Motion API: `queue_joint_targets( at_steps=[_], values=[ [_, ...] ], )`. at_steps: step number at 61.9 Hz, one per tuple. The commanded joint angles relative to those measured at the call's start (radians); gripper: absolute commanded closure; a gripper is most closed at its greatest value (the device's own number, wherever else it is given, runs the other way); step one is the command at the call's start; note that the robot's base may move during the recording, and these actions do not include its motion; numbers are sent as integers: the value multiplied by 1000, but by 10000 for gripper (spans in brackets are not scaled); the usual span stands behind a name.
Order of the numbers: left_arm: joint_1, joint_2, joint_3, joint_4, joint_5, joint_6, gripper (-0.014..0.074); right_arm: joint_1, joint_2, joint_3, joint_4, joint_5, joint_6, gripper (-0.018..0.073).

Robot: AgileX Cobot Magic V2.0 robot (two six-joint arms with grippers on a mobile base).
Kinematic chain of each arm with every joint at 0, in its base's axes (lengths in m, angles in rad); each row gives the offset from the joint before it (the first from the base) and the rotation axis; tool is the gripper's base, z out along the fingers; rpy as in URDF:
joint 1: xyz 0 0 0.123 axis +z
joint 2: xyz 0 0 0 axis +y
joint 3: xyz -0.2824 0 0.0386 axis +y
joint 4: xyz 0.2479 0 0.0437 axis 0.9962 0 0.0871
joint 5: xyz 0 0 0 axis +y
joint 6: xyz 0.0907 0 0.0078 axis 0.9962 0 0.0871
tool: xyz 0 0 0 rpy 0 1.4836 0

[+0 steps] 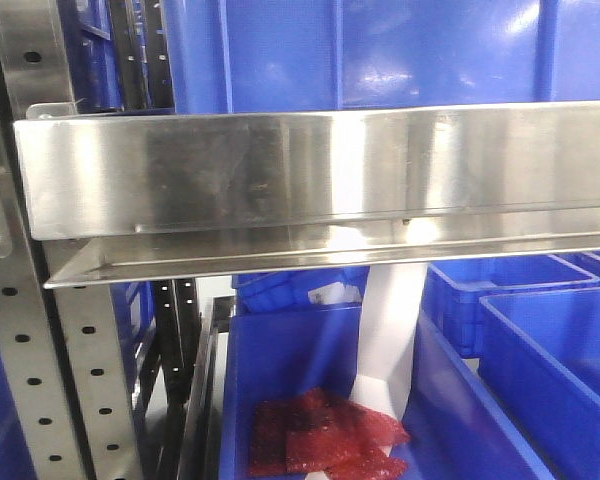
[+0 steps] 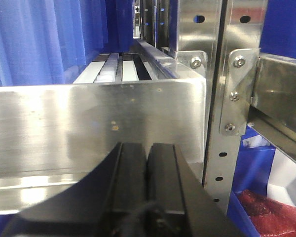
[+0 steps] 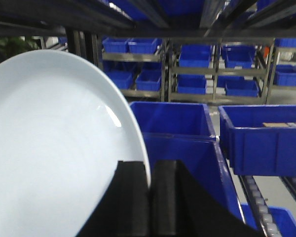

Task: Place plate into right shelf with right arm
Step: 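Move the held plate with the right gripper toward a blue bin, then lower the plate into the blue bin and open the right gripper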

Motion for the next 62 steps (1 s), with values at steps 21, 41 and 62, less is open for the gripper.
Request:
queue_joint_targets(
  at_steps=[21, 41, 62],
  values=[
    [-1, -12, 8, -4, -78, -2, 643, -2, 397, -240, -39, -77, -17, 495],
    [-1, -12, 8, -4, -78, -2, 643, -5, 531, -240, -99, -76, -17, 495],
    [-1, -12, 8, -4, -78, -2, 643, -11, 561, -240, -99, -28, -17, 426]
  ],
)
